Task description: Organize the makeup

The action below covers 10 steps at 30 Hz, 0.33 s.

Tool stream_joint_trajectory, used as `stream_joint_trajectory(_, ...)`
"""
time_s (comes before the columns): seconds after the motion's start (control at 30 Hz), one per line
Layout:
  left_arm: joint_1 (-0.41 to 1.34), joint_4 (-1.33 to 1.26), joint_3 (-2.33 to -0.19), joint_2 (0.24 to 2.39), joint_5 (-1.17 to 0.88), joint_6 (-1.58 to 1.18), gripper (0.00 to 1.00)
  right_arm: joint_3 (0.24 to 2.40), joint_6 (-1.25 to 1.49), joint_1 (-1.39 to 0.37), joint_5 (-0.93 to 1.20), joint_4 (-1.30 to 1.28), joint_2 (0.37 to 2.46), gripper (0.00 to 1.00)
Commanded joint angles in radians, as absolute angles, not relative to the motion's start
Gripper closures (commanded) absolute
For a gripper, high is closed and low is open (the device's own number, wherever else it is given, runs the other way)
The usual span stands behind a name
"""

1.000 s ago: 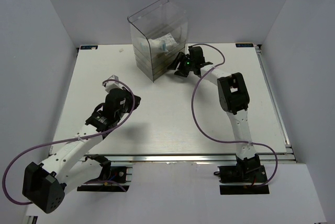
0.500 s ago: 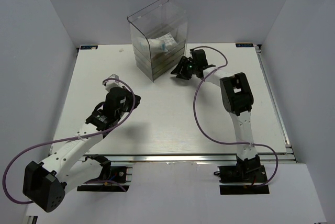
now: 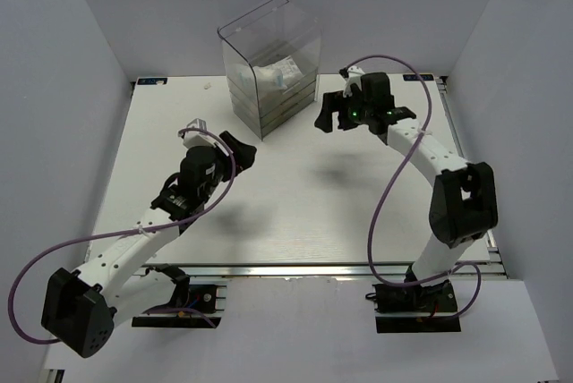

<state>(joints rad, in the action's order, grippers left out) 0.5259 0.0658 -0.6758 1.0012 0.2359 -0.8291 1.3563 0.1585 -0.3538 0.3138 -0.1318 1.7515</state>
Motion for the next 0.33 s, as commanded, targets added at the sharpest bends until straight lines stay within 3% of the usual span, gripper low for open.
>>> stream_joint_trajectory(0.0, 0.52, -0.038, -0.689, 1.018, 0.218, -0.772, 0.03, 1.42, 0.005, -0.347, 0.186, -0.317, 1.68, 0.1)
stream_joint_trajectory(0.3, 0.514, -0.101, -0.738, 1.089, 0.115, -0.683, 0.02, 1.44, -0.037, -0.316, 0.107, -0.371, 1.506, 0.1)
